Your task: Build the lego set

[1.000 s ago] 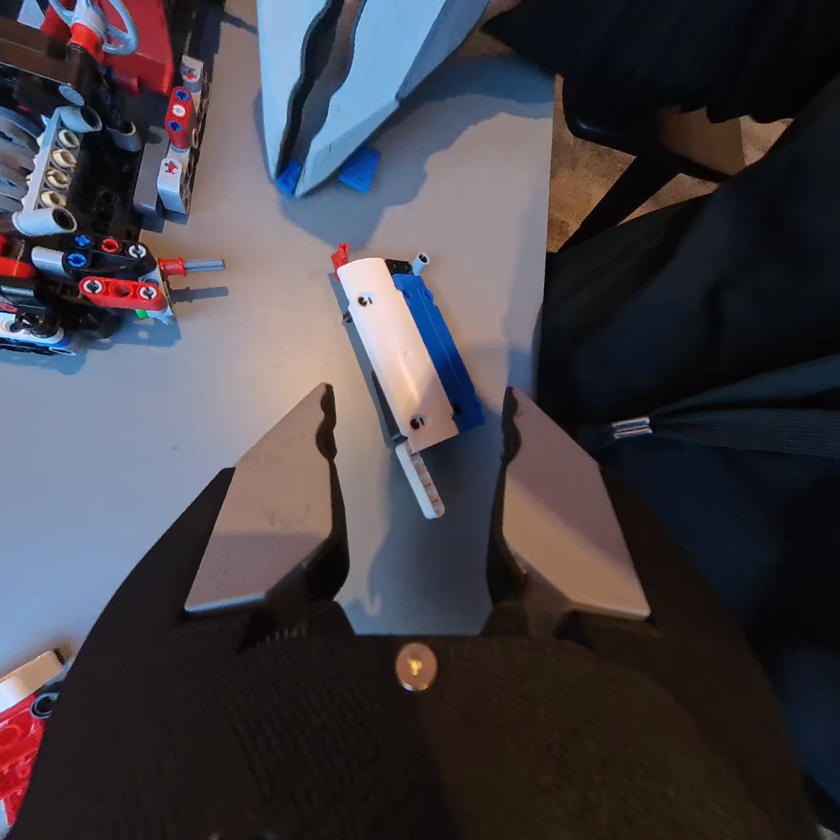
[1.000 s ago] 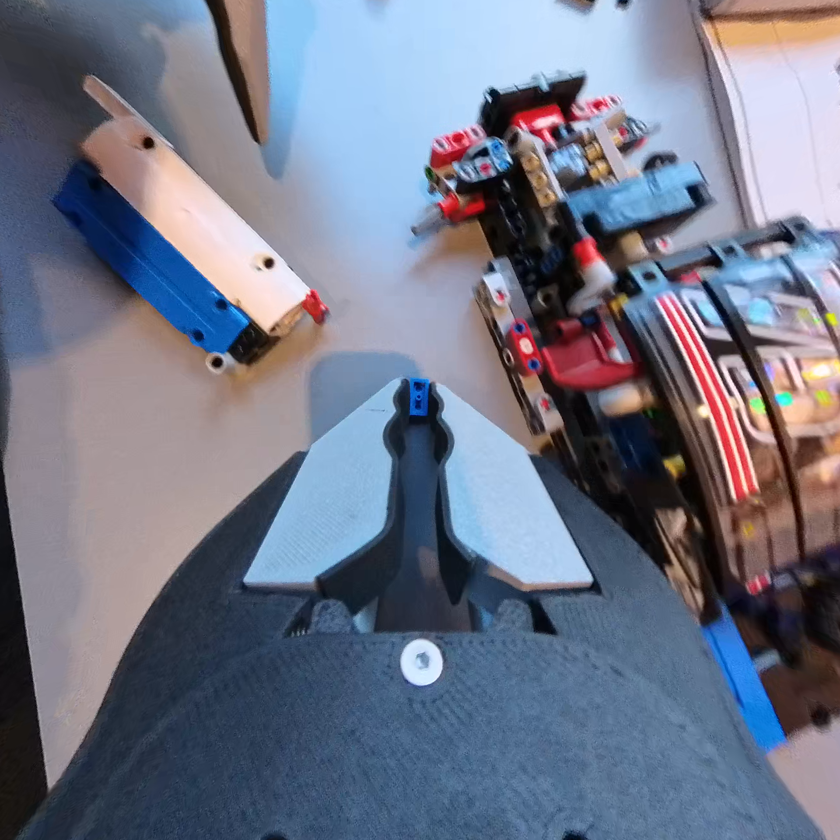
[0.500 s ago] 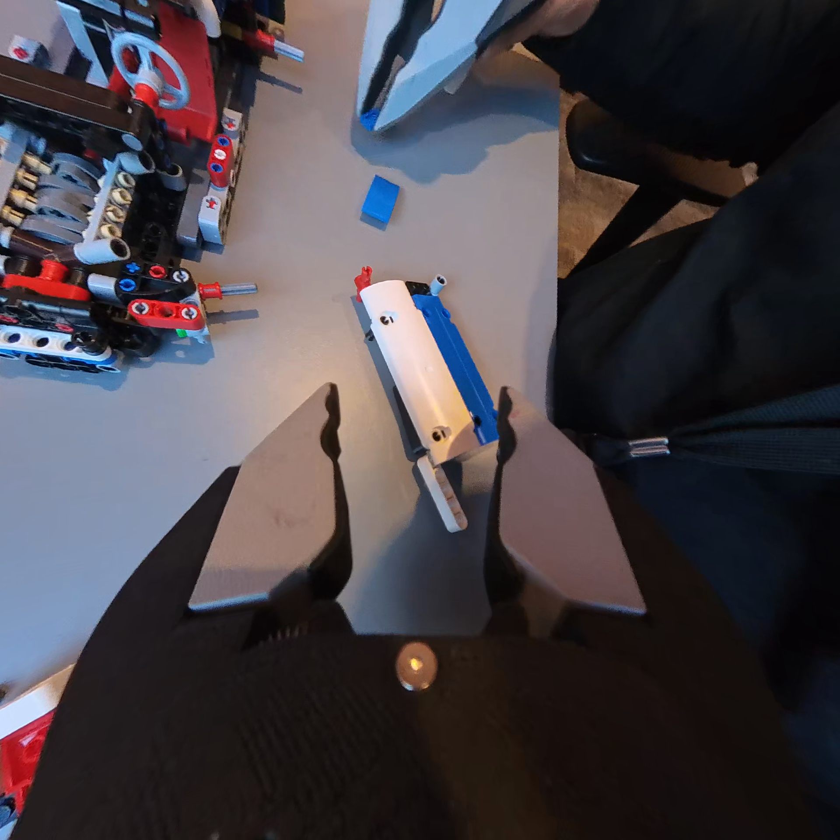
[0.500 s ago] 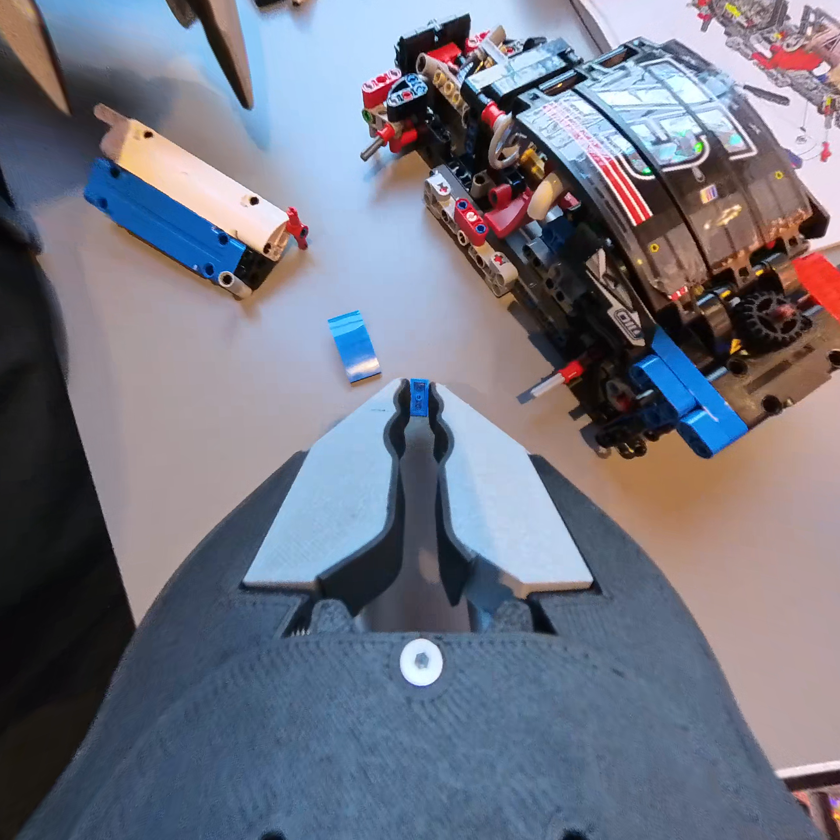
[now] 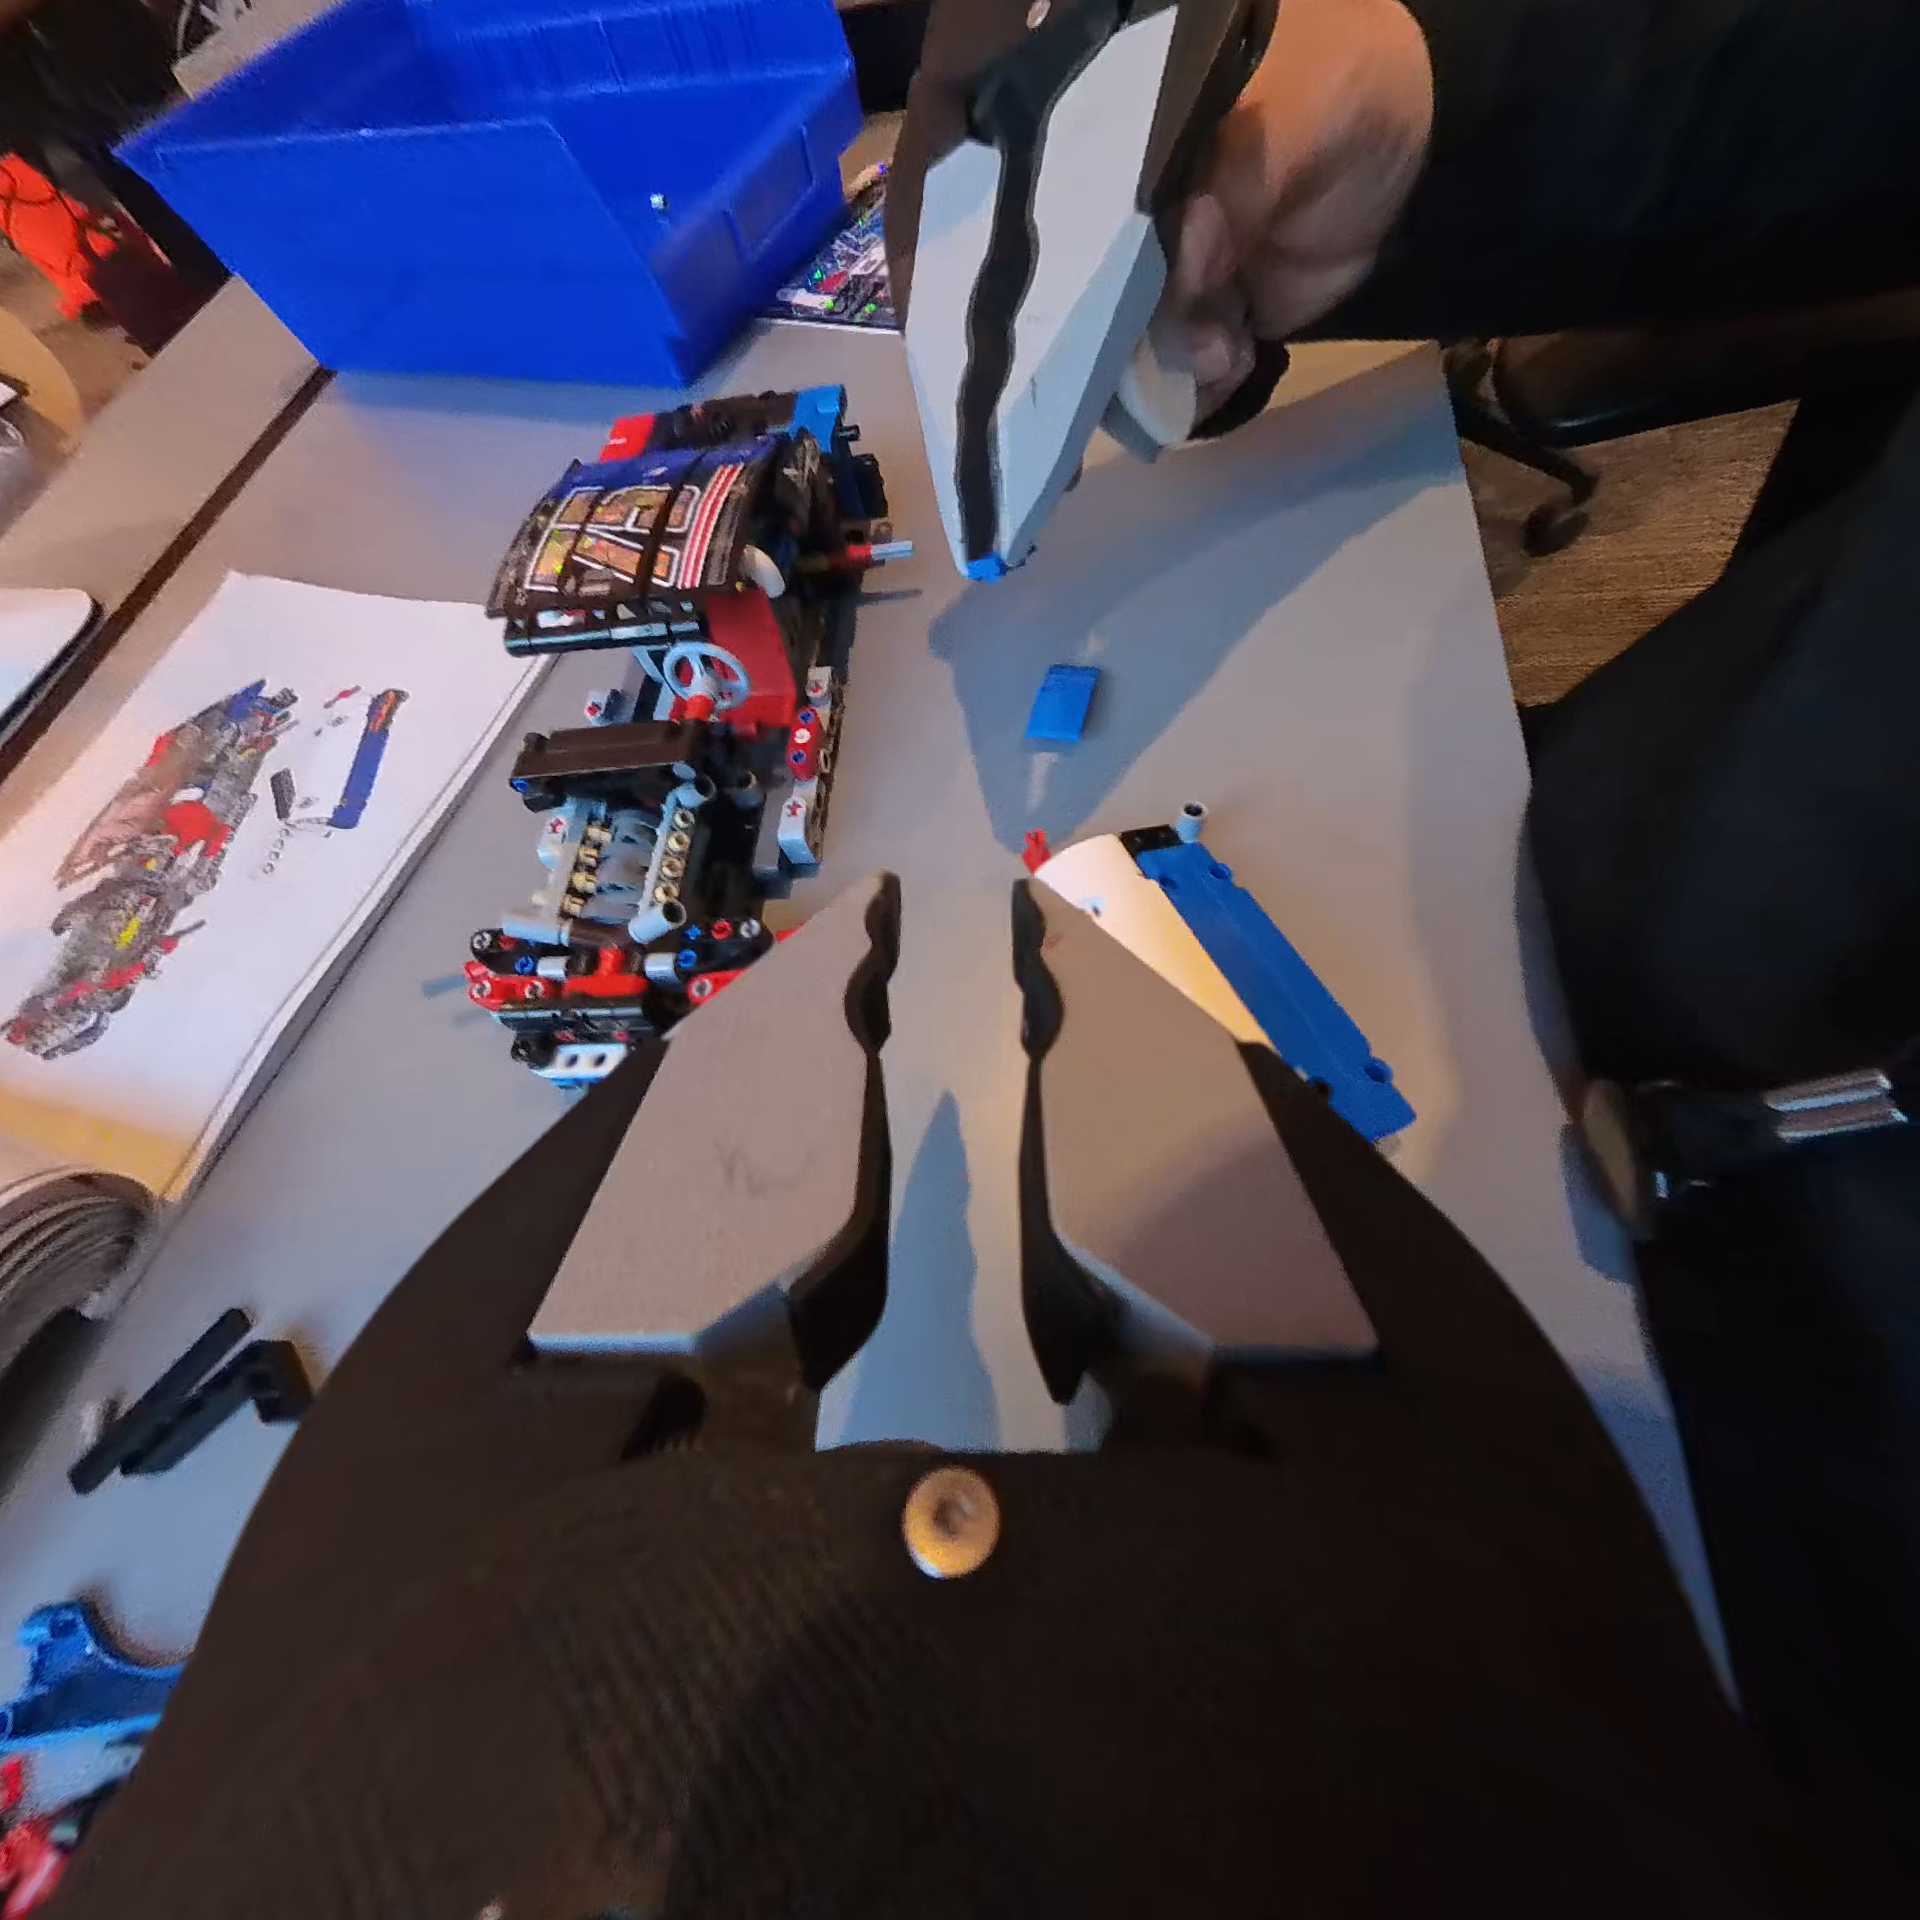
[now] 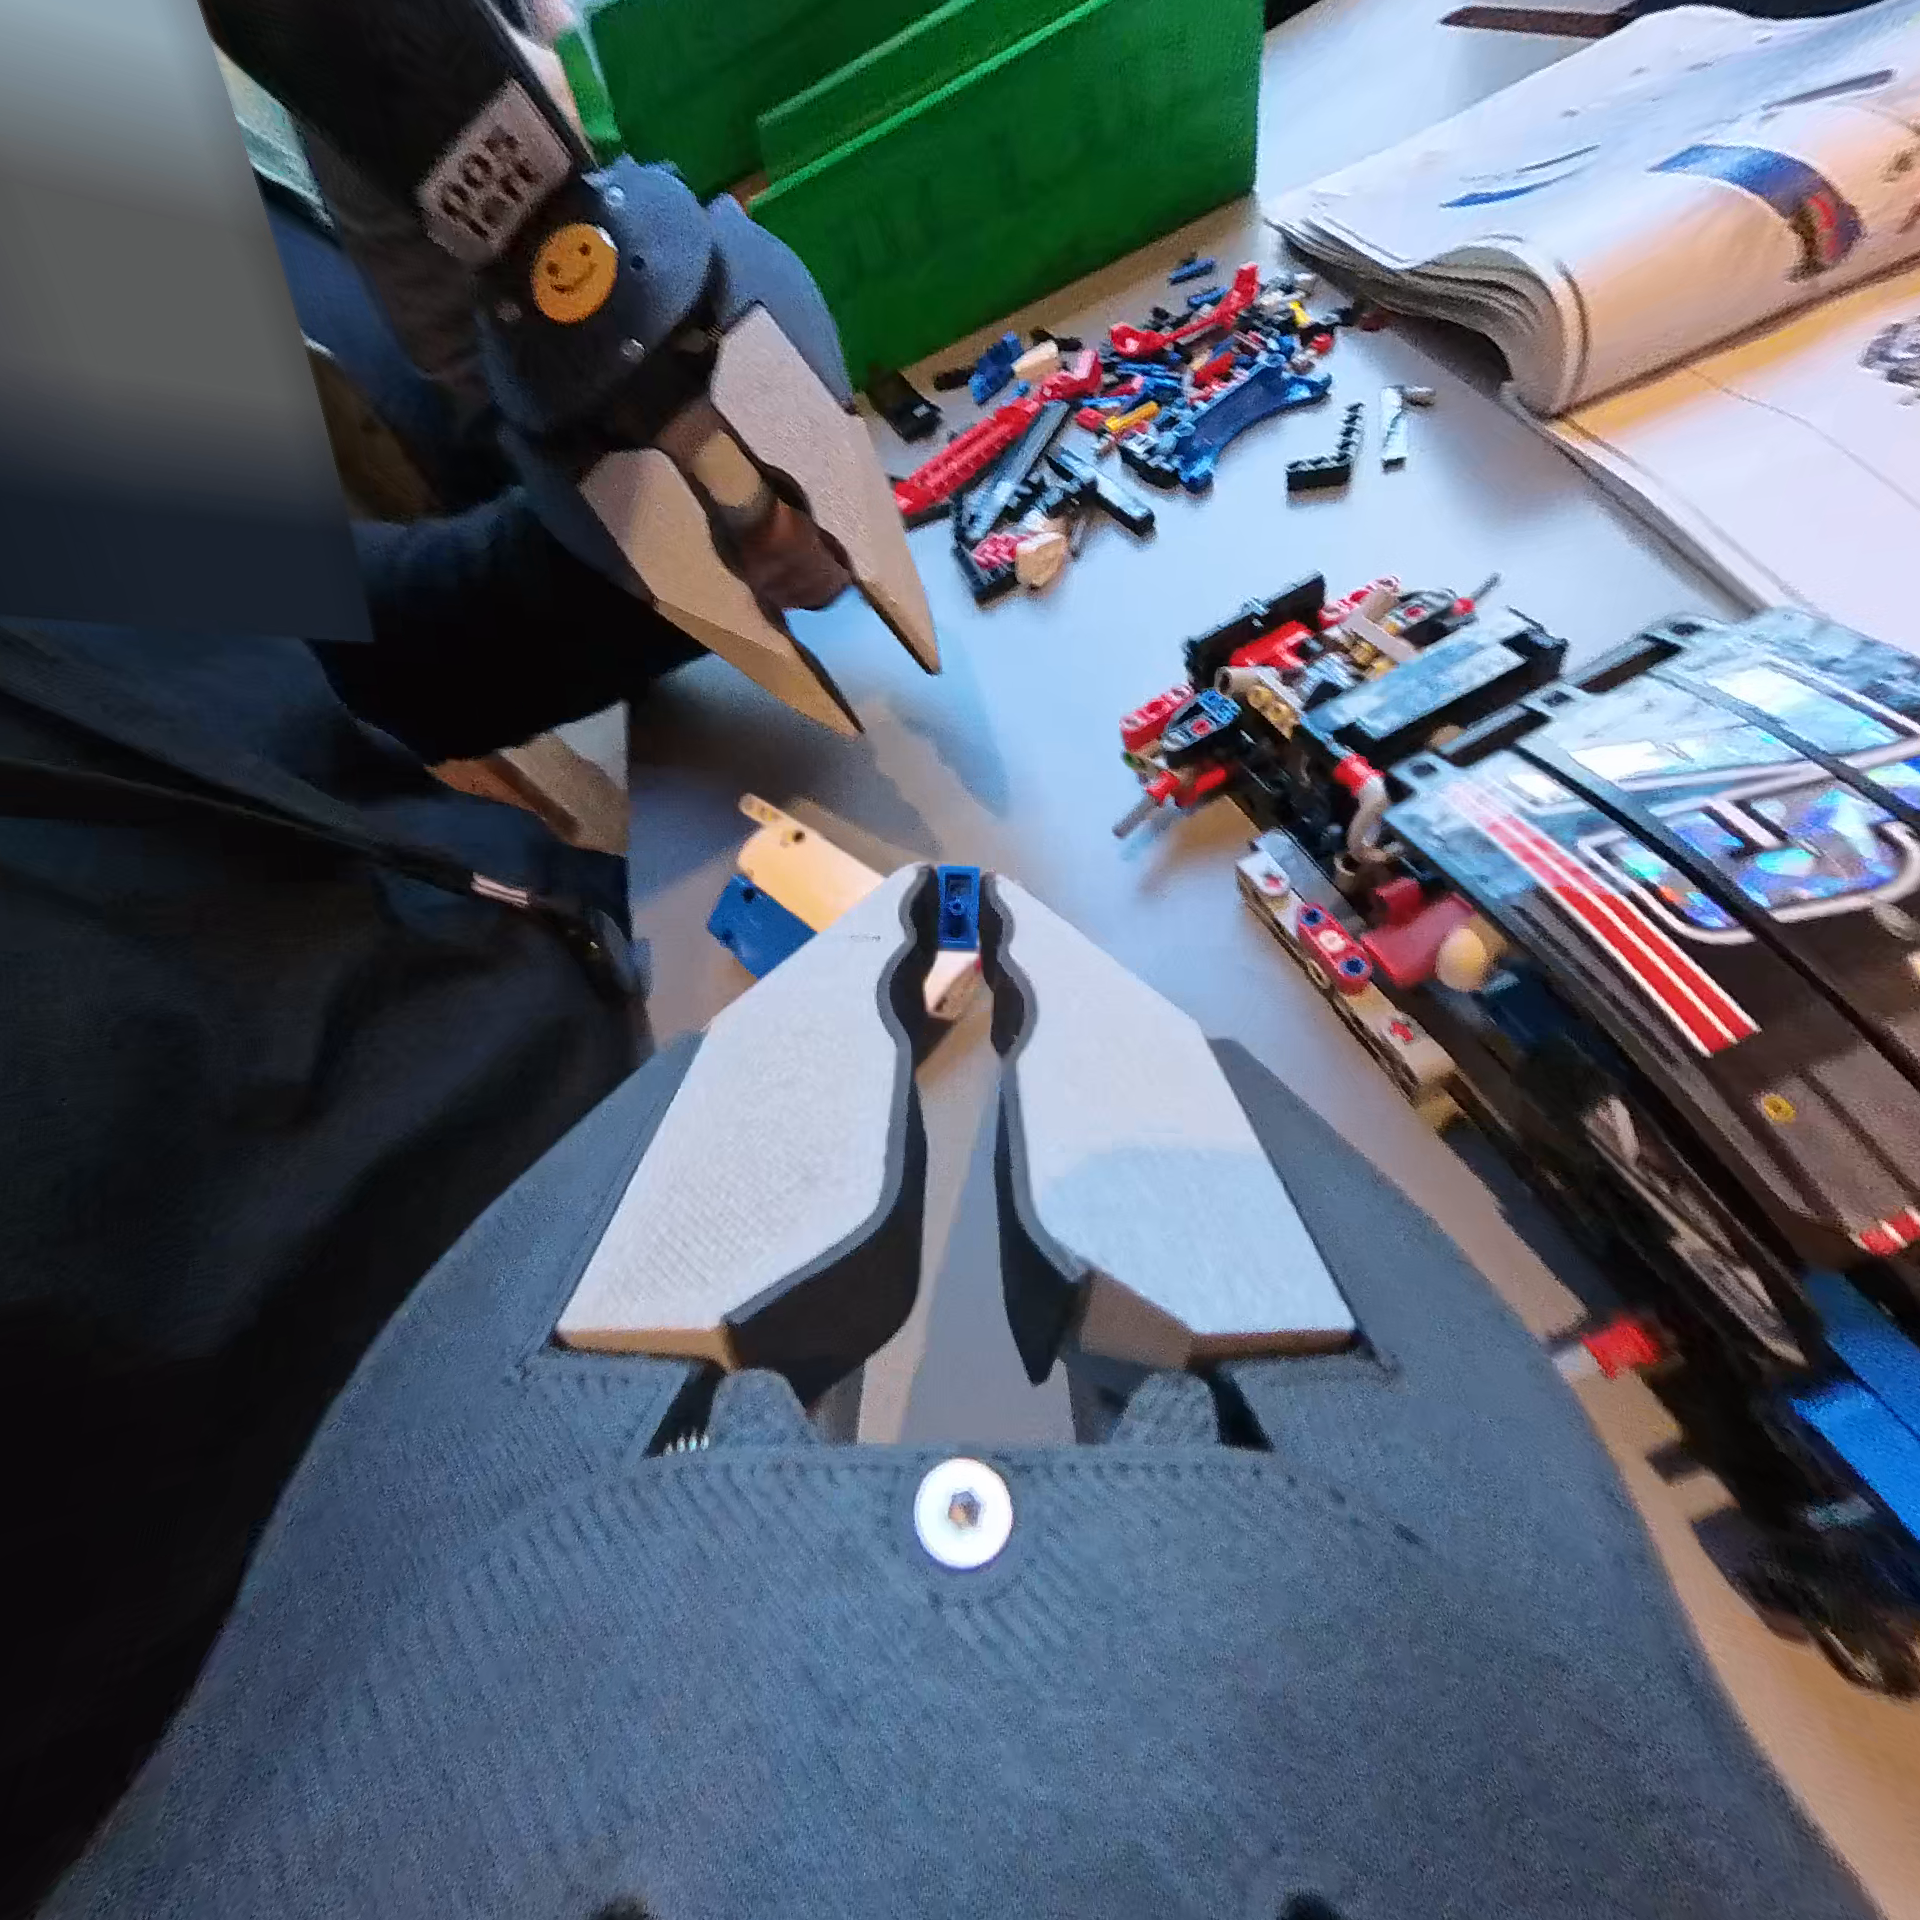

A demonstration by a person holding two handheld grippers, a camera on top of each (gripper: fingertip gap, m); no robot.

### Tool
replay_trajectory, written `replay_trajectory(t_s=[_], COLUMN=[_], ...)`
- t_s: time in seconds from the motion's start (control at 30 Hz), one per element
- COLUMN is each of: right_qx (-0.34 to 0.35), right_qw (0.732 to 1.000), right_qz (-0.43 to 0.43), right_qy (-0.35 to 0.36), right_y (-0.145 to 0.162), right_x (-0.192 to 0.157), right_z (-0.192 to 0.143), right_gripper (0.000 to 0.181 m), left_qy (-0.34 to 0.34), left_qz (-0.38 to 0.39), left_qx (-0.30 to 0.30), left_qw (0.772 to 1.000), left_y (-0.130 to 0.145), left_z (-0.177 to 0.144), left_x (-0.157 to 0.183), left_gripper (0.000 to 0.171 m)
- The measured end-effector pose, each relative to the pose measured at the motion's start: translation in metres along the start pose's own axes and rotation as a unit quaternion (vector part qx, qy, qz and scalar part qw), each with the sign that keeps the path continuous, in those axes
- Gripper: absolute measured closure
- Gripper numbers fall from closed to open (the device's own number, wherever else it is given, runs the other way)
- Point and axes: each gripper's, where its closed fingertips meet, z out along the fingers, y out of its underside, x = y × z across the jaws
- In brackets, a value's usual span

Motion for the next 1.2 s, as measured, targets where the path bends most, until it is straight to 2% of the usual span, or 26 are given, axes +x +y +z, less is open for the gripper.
replay_trajectory(t_s=[0.2, 0.43, 0.57, 0.73, 0.9, 1.03, 1.2], right_qx=[0.036, 0.092, 0.096, 0.114, 0.17, 0.154, 0.166], right_qw=[0.996, 0.98, 0.975, 0.969, 0.953, 0.962, 0.953], right_qz=[0.053, 0.134, 0.154, 0.171, 0.201, 0.191, 0.224], right_qy=[-0.056, -0.116, -0.13, -0.137, -0.151, -0.119, -0.118], right_y=[-0.021, -0.049, -0.051, -0.055, -0.069, -0.061, -0.055], right_x=[-0.005, -0.005, -0.003, -0.001, 0.002, 0.012, 0.016], right_z=[0.011, 0.01, 0.014, 0.018, 0.022, 0.022, 0.006], right_gripper=[0.177, 0.177, 0.177, 0.177, 0.177, 0.177, 0.177], left_qy=[-0.025, -0.068, -0.092, -0.086, -0.069, -0.074, -0.071], left_qz=[0.052, 0.103, 0.119, 0.085, 0.017, 0.007, -0.004], left_qx=[-0.01, 0.02, 0.042, 0.052, 0.086, 0.067, 0.055], left_qw=[0.998, 0.992, 0.988, 0.991, 0.994, 0.995, 0.996], left_y=[0.002, -0.007, -0.012, -0.006, -0.01, 0.001, 0.006], left_z=[0.007, 0.013, 0.014, 0.013, 0.008, 0.008, 0.009], left_x=[-0.024, -0.036, -0.038, -0.038, -0.043, -0.048, -0.05], left_gripper=[0.148, 0.149, 0.151, 0.152, 0.151, 0.151, 0.151])
